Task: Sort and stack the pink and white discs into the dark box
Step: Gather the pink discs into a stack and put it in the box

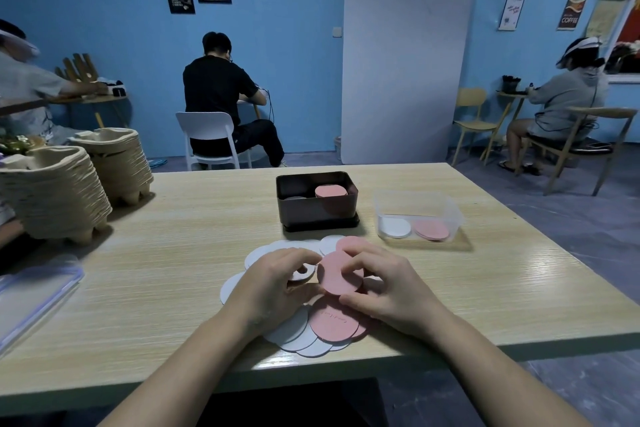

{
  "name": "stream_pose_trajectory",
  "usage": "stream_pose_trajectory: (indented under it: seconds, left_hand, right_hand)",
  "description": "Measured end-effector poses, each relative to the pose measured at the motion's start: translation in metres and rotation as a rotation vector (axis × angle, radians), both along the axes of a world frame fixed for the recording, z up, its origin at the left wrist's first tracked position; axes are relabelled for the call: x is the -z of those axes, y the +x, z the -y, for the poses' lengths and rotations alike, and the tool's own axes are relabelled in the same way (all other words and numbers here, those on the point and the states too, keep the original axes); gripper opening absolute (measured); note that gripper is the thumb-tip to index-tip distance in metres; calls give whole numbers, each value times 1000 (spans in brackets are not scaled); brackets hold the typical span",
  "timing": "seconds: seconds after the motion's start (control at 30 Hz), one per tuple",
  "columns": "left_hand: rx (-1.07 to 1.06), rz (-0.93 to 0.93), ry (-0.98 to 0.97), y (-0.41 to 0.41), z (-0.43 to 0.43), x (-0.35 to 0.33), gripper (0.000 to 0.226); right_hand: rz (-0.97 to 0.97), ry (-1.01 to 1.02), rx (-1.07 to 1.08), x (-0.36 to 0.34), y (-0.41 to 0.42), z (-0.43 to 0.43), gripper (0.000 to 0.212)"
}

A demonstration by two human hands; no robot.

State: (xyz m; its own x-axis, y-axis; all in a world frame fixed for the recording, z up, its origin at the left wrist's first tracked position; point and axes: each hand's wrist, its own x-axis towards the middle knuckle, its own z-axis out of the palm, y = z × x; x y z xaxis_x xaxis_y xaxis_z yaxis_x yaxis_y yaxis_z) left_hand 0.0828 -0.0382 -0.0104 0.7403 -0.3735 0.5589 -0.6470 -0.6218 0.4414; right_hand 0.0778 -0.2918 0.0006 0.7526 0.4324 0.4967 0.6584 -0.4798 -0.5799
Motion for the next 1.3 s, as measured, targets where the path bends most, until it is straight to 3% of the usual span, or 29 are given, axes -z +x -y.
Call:
stream_pose_trajectory:
  seconds: [0.27, 0.5, 0.7, 0.9, 1.03, 1.3]
  left_hand:
    - [16, 109, 196, -11, -7, -23, 31]
    - [185, -31, 346, -28, 4, -18, 70]
    - [132, -61, 235, -30, 5, -15, 62]
    - [122, -96, 98, -27, -1, -16, 56]
    - [110, -133, 178, -24, 1, -15, 65]
    - [114, -109, 163, -19, 9, -16, 58]
  right_hand:
    - [-83, 57, 43, 3, -11, 22, 34]
    - [-31, 8, 85, 2, -14, 27, 32]
    - [-12, -36, 98, 1, -16, 26, 33]
    - [-46, 66, 155, 0, -16, 27, 27]
    - [-65, 93, 168, 2, -15, 27, 27]
    - [-64, 70, 193, 5, -12, 29, 27]
